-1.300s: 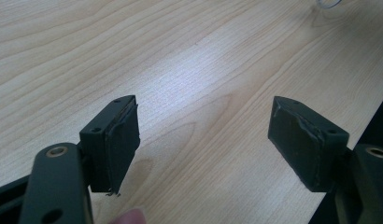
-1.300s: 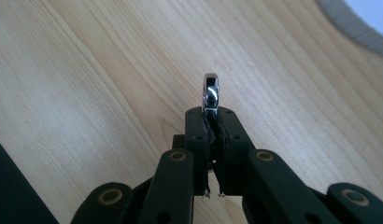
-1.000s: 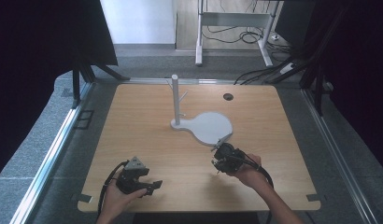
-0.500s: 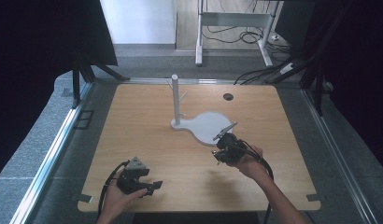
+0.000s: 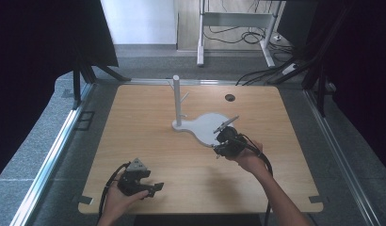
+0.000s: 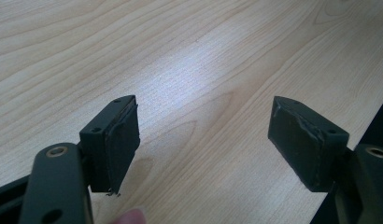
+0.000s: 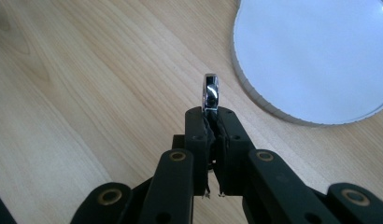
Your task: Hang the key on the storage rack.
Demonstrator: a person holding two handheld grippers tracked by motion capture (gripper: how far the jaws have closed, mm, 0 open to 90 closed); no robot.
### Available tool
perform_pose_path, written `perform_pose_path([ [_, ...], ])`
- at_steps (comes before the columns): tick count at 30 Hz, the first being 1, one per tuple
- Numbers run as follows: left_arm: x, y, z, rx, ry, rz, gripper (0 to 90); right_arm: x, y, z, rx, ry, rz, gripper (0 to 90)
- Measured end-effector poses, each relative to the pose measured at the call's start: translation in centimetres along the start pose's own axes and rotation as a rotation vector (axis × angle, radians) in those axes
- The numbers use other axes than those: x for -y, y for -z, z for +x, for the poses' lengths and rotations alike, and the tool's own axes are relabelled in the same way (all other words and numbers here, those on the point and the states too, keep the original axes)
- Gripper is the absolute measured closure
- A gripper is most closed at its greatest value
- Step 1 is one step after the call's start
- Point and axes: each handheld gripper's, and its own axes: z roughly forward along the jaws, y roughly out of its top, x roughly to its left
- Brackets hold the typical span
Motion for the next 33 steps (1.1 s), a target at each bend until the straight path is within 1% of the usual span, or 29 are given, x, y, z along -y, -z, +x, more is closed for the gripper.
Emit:
perform_pose_path([
  [7,0.0,-0.1,0.0,0.0,-0.001,0.002,25.2,-0.5,-0.1,-0.7,0.0,-0.019,-0.007,84.4],
  [11,0.0,-0.1,0.0,0.002,-0.003,0.002,25.2,-0.8,-0.3,-1.3,0.0,-0.03,-0.02,84.4],
  [16,0.0,-0.1,0.0,0.004,-0.002,0.003,25.2,-1.1,-0.5,-1.9,-0.007,-0.055,-0.039,84.4],
  [18,0.0,-0.1,0.0,0.003,-0.002,0.005,25.2,-1.3,-0.6,-2.0,-0.006,-0.059,-0.05,84.4],
  [22,0.0,-0.1,0.0,0.003,-0.002,0.005,25.2,-1.5,-0.7,-2.2,0.009,-0.057,-0.087,84.3],
  [24,0.0,-0.1,0.0,0.004,-0.002,0.005,25.2,-1.7,-0.7,-2.4,0.015,-0.065,-0.104,84.3],
  [33,0.0,-0.1,0.0,0.004,-0.002,0.005,25.2,-2.5,-0.5,-2.8,0.023,-0.08,-0.138,84.4],
])
